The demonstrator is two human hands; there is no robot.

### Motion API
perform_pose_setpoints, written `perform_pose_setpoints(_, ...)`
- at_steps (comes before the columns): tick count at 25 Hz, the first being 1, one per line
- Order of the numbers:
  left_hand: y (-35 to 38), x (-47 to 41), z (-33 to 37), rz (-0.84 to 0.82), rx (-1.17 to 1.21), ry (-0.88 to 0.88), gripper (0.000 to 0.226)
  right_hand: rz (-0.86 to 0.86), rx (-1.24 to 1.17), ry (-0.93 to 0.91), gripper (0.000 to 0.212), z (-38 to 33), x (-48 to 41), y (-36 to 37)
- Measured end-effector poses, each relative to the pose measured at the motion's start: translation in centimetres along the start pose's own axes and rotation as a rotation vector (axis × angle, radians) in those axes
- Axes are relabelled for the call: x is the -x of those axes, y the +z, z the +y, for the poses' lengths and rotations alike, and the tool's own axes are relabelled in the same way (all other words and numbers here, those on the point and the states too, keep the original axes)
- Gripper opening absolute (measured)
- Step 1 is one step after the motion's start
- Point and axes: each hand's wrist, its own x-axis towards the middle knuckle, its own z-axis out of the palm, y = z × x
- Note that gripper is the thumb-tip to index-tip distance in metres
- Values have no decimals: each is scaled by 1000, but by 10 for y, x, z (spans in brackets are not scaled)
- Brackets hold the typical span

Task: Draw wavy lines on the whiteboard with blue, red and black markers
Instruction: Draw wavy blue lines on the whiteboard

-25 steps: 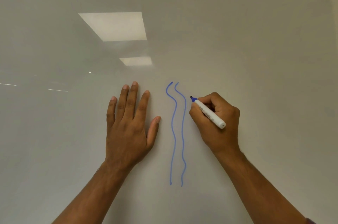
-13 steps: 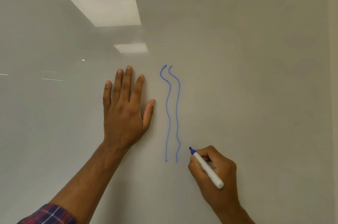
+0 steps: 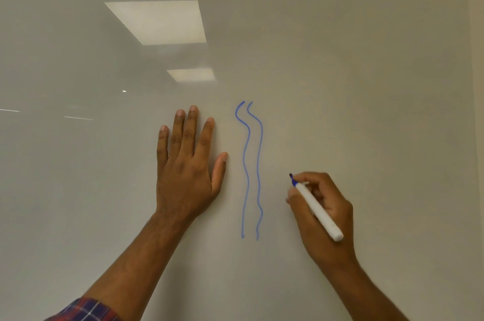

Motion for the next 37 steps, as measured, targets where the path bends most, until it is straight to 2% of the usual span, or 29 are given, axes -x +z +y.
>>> perform_pose_setpoints(2,0,0,-1,5,5,6,67,-11,-4,-115,8,-20,-29,8)
perform_pose_setpoints(3,0,0,-1,8,5,8,67,-1,2,-161,7,-27,-43,12)
perform_pose_setpoints(9,0,-1,-1,8,13,8,66,80,80,-257,8,-34,-111,42)
perform_pose_setpoints(15,0,0,-2,-3,11,11,67,121,144,-347,4,-25,-118,48)
perform_pose_setpoints(18,1,1,-2,1,6,12,67,83,175,-378,3,-23,-118,50)
perform_pose_setpoints(21,2,0,-2,9,8,11,66,21,207,-388,3,-17,-107,45)
perform_pose_setpoints(25,1,0,0,11,8,8,66,68,197,-346,2,2,-75,30)
perform_pose_setpoints(28,1,1,-1,11,6,11,66,55,328,-443,2,17,-44,23)
perform_pose_setpoints(32,2,2,-1,7,5,5,66,-27,416,-469,22,47,-5,8)
perform_pose_setpoints(37,1,3,1,-1,-5,-1,65,-62,418,-440,6,81,39,1)
